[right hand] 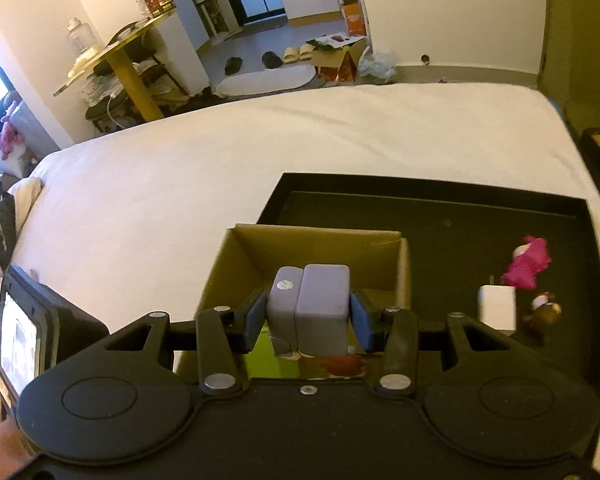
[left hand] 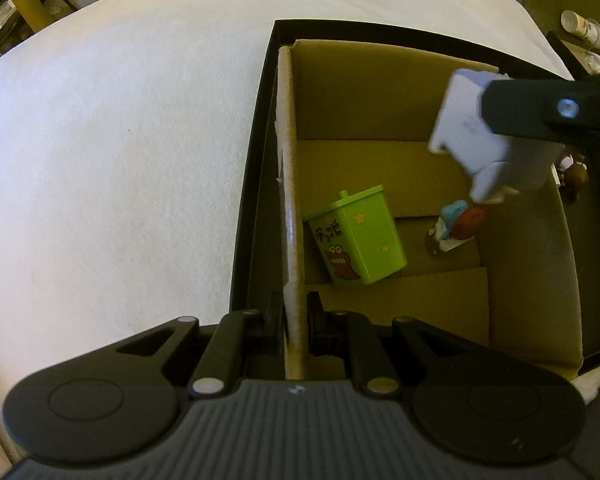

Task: Organize rigid objects
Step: 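Carry the lavender block into the box and open the right gripper, then withdraw the right gripper from the box toward the brown figure, then grasp the small brown figure with the right gripper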

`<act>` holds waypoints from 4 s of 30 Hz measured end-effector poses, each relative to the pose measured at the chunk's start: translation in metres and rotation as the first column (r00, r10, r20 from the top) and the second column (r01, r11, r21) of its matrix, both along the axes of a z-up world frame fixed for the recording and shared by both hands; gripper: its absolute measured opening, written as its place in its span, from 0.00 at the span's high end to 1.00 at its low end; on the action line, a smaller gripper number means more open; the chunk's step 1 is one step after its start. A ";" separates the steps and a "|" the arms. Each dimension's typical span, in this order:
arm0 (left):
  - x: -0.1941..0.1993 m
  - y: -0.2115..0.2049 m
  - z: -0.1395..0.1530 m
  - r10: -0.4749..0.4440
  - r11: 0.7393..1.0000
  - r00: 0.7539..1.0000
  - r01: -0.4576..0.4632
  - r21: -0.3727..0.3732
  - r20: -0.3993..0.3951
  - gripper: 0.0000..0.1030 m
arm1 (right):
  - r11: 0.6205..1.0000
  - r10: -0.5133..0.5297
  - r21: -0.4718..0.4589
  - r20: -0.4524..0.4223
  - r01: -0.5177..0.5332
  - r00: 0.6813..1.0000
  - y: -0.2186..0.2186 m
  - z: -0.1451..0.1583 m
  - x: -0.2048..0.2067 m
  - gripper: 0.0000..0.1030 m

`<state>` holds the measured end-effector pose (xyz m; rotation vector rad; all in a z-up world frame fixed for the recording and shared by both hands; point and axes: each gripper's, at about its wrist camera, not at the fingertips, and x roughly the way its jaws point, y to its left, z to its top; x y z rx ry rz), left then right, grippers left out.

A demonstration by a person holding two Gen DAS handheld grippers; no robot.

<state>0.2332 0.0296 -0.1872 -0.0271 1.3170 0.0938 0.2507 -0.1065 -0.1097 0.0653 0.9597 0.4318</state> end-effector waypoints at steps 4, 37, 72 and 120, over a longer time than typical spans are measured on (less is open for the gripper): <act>0.000 0.003 -0.001 -0.002 1.000 1.000 0.002 -0.011 0.006 0.90 | 1.000 -0.013 0.018 -0.027 0.013 1.000 0.007 -0.006 0.003 0.57; -0.002 0.000 0.003 -0.008 1.000 1.000 0.008 -0.005 0.010 0.90 | 0.989 -0.060 0.130 -0.092 0.072 0.994 -0.010 -0.012 -0.002 0.55; -0.002 -0.012 0.006 -0.004 0.998 1.000 0.004 0.058 0.005 0.90 | 0.990 -0.143 0.011 0.021 0.143 0.989 -0.086 0.003 -0.025 0.37; 0.003 -0.030 0.011 0.098 0.982 0.995 -0.099 0.161 0.011 0.86 | 0.963 -0.229 -0.130 0.060 0.235 0.972 -0.162 -0.062 0.011 0.38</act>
